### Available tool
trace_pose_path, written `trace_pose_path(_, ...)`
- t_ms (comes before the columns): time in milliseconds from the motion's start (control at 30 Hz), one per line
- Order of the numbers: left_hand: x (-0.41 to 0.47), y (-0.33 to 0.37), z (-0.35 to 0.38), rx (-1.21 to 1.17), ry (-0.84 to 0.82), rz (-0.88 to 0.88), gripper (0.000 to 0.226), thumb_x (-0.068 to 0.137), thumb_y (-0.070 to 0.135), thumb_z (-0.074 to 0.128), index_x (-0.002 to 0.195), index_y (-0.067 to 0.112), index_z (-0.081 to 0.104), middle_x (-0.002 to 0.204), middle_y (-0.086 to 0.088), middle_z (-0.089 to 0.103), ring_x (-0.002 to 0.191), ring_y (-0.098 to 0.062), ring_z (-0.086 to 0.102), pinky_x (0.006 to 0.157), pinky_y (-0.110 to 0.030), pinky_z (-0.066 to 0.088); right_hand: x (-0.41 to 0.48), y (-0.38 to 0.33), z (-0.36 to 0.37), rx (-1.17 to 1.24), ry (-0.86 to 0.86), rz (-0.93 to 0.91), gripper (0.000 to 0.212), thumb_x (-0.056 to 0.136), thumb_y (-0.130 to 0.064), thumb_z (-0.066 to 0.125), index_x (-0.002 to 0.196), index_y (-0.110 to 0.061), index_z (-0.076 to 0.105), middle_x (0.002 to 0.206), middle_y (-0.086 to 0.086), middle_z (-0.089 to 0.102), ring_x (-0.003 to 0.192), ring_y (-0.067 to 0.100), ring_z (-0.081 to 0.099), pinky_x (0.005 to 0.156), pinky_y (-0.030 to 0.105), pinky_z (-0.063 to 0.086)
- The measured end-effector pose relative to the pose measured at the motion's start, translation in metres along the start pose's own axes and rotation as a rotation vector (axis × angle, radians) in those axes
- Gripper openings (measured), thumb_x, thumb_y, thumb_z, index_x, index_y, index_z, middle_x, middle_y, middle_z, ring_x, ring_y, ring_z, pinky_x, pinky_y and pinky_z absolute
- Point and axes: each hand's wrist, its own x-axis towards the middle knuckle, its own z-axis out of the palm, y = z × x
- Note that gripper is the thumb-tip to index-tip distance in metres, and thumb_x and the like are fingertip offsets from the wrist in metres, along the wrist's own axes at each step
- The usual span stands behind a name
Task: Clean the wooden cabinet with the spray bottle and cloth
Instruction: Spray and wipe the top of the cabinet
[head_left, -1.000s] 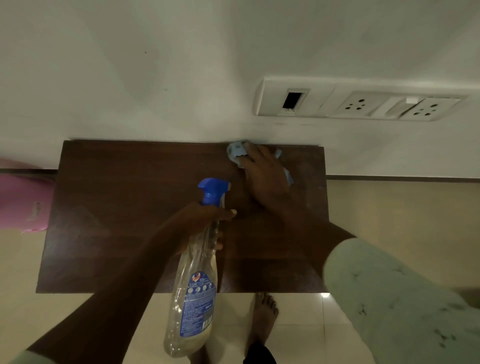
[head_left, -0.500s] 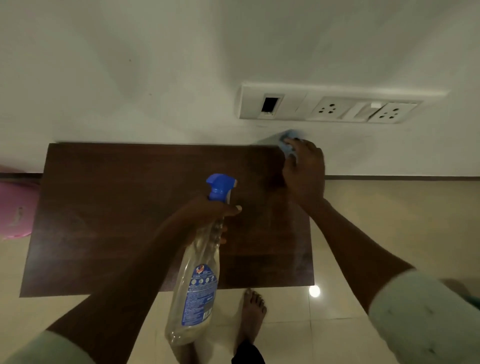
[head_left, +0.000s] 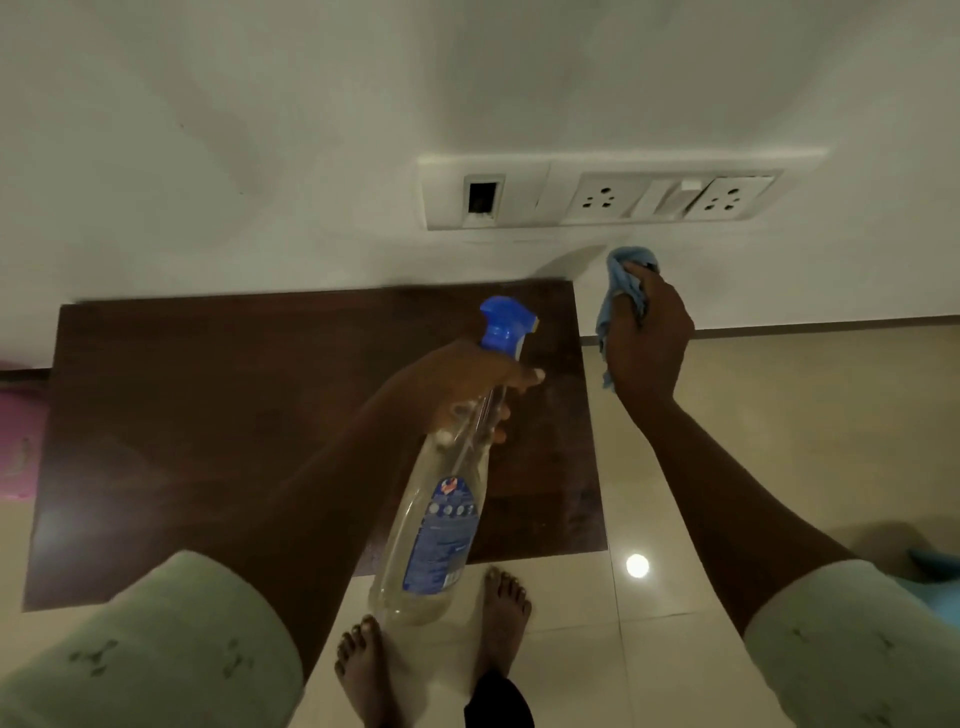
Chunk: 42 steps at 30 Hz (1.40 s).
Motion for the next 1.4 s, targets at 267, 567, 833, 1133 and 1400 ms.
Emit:
trace_pose_path(267, -0.029, -0.063, 0.011, 0.042, -0.019, -0.156, 0.025, 0.076, 0.018, 0.074, 0.085, 0.018, 0.051, 0.074, -0.006, 0.057, 0.067, -0.019, 0.059, 0.064, -0.038, 0.057, -0.011, -0.003, 0.015, -0.056, -0.097, -0.119, 0.032, 0.088, -0.013, 0.053, 0.117, -0.001, 0.062, 0.109, 0.016, 0.065, 0.102, 0.027, 0.062, 0.092, 0.03, 0.048)
trace_pose_path(567, -0.039, -0.103, 0.025, 0.082, -0.052, -0.366, 0.031, 0.075, 0.029, 0.074, 0.088, 0.01, 0.054, 0.067, -0.007, 0.056, 0.053, -0.015, 0.06, 0.045, -0.026, 0.052, -0.102, 0.031, -0.025, -0.287, -0.402, -0.142, 0.043, 0.084, -0.024, 0.06, 0.123, -0.01, 0.052, 0.126, 0.013, 0.047, 0.111, 0.018, 0.045, 0.086, 0.01, 0.036)
trace_pose_path(833, -0.04, -0.092, 0.01, 0.012, 0.094, -0.119, 0.04, 0.07, 0.025, 0.08, 0.099, 0.019, 0.053, 0.069, -0.012, 0.063, 0.058, -0.023, 0.064, 0.059, -0.037, 0.058, -0.261, 0.014, -0.02, -0.496, -0.552, -0.068, 0.059, 0.079, -0.022, 0.071, 0.132, -0.014, 0.046, 0.136, 0.013, 0.047, 0.119, 0.028, 0.052, 0.089, 0.038, 0.054)
trace_pose_path(1133, -0.038, -0.077, -0.008, 0.032, 0.021, -0.139, 0.042, 0.074, 0.029, 0.074, 0.108, 0.012, 0.057, 0.08, -0.012, 0.063, 0.073, -0.029, 0.064, 0.08, -0.045, 0.054, -0.17, 0.038, -0.005, -0.507, -0.227, 0.182, 0.054, 0.094, -0.033, 0.041, 0.141, -0.007, 0.035, 0.149, 0.016, 0.034, 0.139, 0.032, 0.03, 0.114, 0.049, 0.029)
trace_pose_path(1400, -0.025, -0.064, -0.009, 0.04, 0.047, -0.155, 0.036, 0.075, 0.026, 0.073, 0.104, 0.013, 0.057, 0.089, -0.017, 0.064, 0.078, -0.03, 0.064, 0.082, -0.047, 0.054, -0.169, 0.021, 0.045, -0.349, -0.606, -0.52, 0.054, 0.093, -0.023, 0.051, 0.141, -0.007, 0.03, 0.144, 0.02, 0.042, 0.138, 0.033, 0.032, 0.11, 0.052, 0.034)
